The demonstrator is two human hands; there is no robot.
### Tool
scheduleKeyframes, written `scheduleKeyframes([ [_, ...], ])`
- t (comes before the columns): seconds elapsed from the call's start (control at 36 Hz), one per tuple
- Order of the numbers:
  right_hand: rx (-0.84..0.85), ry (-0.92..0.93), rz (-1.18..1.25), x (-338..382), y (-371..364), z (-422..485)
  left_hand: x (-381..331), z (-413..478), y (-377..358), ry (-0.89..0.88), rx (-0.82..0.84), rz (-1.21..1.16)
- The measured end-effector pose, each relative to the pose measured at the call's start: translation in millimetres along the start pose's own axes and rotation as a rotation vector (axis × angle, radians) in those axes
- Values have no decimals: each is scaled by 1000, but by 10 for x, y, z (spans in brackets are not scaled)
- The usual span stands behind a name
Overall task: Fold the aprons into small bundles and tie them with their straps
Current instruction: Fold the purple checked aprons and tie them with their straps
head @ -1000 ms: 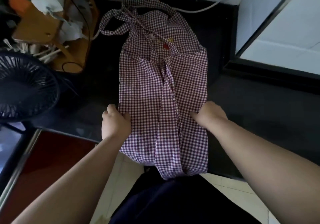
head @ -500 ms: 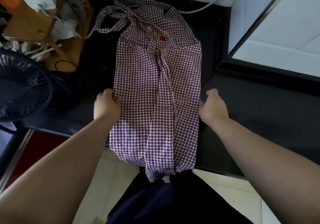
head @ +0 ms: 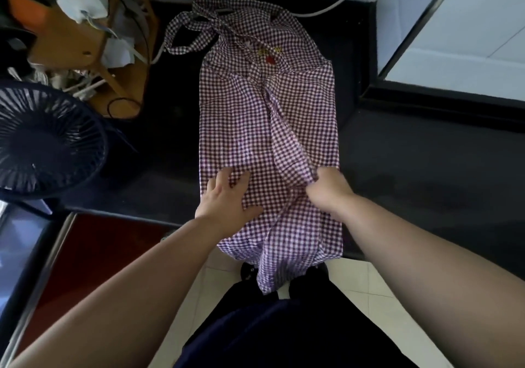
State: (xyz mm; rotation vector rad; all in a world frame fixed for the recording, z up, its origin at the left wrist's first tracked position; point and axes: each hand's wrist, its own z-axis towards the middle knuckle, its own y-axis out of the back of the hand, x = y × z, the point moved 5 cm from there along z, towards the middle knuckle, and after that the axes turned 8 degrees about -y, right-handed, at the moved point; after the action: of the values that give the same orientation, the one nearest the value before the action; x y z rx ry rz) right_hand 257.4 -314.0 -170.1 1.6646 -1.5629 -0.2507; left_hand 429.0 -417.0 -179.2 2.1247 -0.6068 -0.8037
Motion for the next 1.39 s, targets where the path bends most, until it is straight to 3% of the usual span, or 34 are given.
scheduleKeyframes([
  [0.22, -279, -93, 42, -346, 619, -71, -2, 44, 44, 76, -16, 52],
  [0.36, -548, -119, 145, -521, 942, -213, -265, -64, 109, 103, -182, 209],
  [0.44, -651, -115, 349, -639, 1037, -302, -493, -116, -63, 95, -130, 67],
  [0.5, -607, -179, 488, -753, 1026, -315, -606, -170, -151, 182, -89, -104],
  [0.56, -490, -136, 446, -770, 976, -296, -682, -181, -179, 279, -73, -157],
  [0.64, -141, 84, 71, -704, 884, -313, -860, -147, -258, 320, -36, -109],
  [0.69, 56, 95, -191, -766, 793, -341, -933, -135, -381, 328, -36, -74],
  [0.72, 50, 70, -296, -818, 795, -348, -950, -143, -433, 330, -63, -63],
  [0.78, -172, -8, -364, -892, 924, -353, -942, -170, -457, 322, -192, -82],
  [0.86, -563, -70, -258, -979, 1162, -439, -889, -217, -416, 319, -288, -149],
  [0.92, -635, -22, -245, -961, 1144, -502, -820, -268, -366, 327, -307, -206],
  [0.97, -565, 61, -273, -901, 974, -539, -714, -326, -289, 366, -382, -353],
  [1.11, 39, 207, -178, -740, 336, -591, -337, -552, -186, 480, -596, -627],
  [1.28, -89, 171, -112, -601, 221, -525, 24, -753, -138, 608, -721, -933],
  [1.36, -71, 154, -127, -505, 199, -482, 197, -878, 23, 730, -813, -958],
  [1.39, -58, 134, -127, -482, 190, -456, 218, -909, 14, 733, -859, -1086],
])
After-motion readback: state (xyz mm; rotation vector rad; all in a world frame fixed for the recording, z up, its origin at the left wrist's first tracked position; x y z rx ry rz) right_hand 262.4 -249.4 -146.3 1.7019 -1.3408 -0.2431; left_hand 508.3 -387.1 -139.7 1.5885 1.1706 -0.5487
